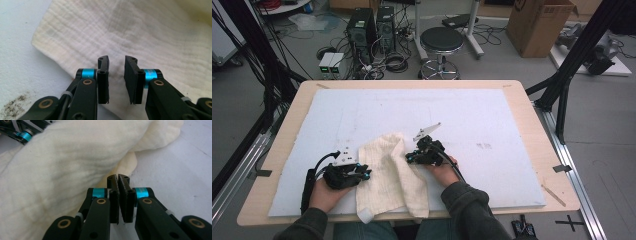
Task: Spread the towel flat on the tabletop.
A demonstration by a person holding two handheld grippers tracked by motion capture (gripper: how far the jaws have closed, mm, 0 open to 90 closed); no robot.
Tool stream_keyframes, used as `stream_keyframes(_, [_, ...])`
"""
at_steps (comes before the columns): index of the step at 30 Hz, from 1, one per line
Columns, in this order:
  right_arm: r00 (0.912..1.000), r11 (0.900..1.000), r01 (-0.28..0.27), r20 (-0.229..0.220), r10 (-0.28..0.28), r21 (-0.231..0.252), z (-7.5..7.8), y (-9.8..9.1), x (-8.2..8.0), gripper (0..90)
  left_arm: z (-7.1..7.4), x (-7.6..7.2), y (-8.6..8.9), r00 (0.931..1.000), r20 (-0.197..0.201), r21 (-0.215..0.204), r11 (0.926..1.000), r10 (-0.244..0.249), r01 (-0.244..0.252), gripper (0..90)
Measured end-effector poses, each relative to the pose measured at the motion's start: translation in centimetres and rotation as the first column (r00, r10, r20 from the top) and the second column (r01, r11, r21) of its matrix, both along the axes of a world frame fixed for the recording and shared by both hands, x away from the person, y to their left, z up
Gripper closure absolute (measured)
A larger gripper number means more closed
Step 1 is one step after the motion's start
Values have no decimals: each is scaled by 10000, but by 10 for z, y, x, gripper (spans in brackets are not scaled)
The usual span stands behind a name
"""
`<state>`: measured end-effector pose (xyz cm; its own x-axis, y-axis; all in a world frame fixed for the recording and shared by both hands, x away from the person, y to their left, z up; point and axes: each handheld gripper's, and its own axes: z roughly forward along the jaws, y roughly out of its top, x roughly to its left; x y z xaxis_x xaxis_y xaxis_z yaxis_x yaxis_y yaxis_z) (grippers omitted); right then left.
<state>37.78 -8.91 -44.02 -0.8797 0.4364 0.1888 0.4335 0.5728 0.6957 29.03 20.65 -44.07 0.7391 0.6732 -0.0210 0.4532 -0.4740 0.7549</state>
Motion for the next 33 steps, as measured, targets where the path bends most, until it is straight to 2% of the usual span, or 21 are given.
stream_keyframes(3, [9995,9996,156,290,-149,-249,5,-5,-2,883,0,0,1,10000,-28,-39,10000,-49,49,733])
stream_keyframes(5, [9989,9994,266,389,-256,-241,11,-12,-2,884,-1,0,1,10000,-28,-86,10000,-19,19,732])
stream_keyframes(10, [9943,9958,737,815,-692,-538,28,-42,-4,883,-1,1,1,10000,-21,-79,10000,-54,53,726])
stream_keyframes(15, [9858,9891,1334,1110,-1259,-629,41,-77,-4,883,-1,1,0,10000,7,-168,9999,-10,10,721])
stream_keyframes(17, [9782,9845,1660,1354,-1571,-569,48,-91,-4,884,-1,2,0,10000,-23,-188,9998,-22,22,715])
stream_keyframes(20, [9698,9792,1976,1546,-1884,-460,53,-102,-5,883,-1,2,0,10000,-37,-197,9998,1,-2,711])
stream_keyframes(22, [9680,9774,2065,1555,-1972,-461,52,-104,-6,883,-1,2,-1,10000,-34,-240,9997,36,-37,708])
stream_keyframes(25, [9760,9782,1825,1390,-1679,-994,40,-99,-8,881,-2,1,0,10000,-63,-250,9997,5,-7,705])
stream_keyframes(27, [9893,9819,1408,561,-1346,-1270,28,-97,-6,836,-1,2,0,10000,-70,-244,9997,-44,42,700])
stream_keyframes(29, [9896,9794,1389,584,-1316,-1465,24,-96,-6,776,-1,2,0,9999,-93,-281,9996,-60,58,692])
stream_keyframes(31, [9895,9841,1376,607,-1314,-1126,26,-96,-7,737,0,2,1,9999,-111,-320,9994,-108,104,681])
stream_keyframes(33, [9877,9855,1462,684,-1406,-856,32,-98,-6,706,2,1,2,10000,-27,-627,9980,-42,40,678])
